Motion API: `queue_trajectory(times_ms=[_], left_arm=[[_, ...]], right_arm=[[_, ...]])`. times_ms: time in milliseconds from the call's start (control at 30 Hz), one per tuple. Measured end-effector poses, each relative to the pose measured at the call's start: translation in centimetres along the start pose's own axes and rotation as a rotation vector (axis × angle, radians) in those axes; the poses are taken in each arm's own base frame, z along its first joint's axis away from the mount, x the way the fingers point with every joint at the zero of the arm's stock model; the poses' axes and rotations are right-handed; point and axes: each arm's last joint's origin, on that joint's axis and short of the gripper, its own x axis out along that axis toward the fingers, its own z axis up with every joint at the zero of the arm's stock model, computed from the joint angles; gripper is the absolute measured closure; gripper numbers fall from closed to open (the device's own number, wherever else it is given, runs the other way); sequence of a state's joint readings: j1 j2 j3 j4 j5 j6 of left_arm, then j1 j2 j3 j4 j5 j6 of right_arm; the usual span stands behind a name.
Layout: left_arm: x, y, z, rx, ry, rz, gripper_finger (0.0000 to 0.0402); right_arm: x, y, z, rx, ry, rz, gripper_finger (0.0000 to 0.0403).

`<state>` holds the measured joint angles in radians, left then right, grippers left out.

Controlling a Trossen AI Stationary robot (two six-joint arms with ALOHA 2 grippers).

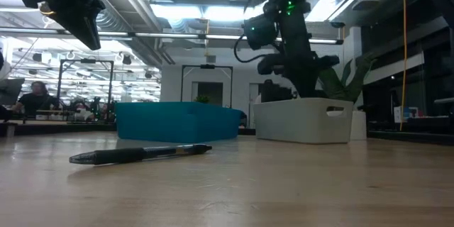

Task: Sort pens & pencils
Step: Put the black pen into the gray bin

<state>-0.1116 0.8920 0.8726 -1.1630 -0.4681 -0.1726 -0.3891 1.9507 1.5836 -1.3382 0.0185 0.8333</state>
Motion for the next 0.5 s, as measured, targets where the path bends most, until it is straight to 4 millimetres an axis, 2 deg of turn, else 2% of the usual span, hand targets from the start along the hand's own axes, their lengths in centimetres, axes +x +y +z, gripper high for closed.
queue_trajectory(times_ms=[233,500], left_arm=[[0.0,0.0,0.2,-0.007,-0.015,-0.001,0.0333],[0.0,0.0,0.2,-0.01,-0.02,-0.001,0.0333]], right_arm=[[1.7,-0.6,1.0,0.011,0.002,0.037,0.038],[1.8,-1.1,1.8,0.001,-0.015,0.057,0.0375]])
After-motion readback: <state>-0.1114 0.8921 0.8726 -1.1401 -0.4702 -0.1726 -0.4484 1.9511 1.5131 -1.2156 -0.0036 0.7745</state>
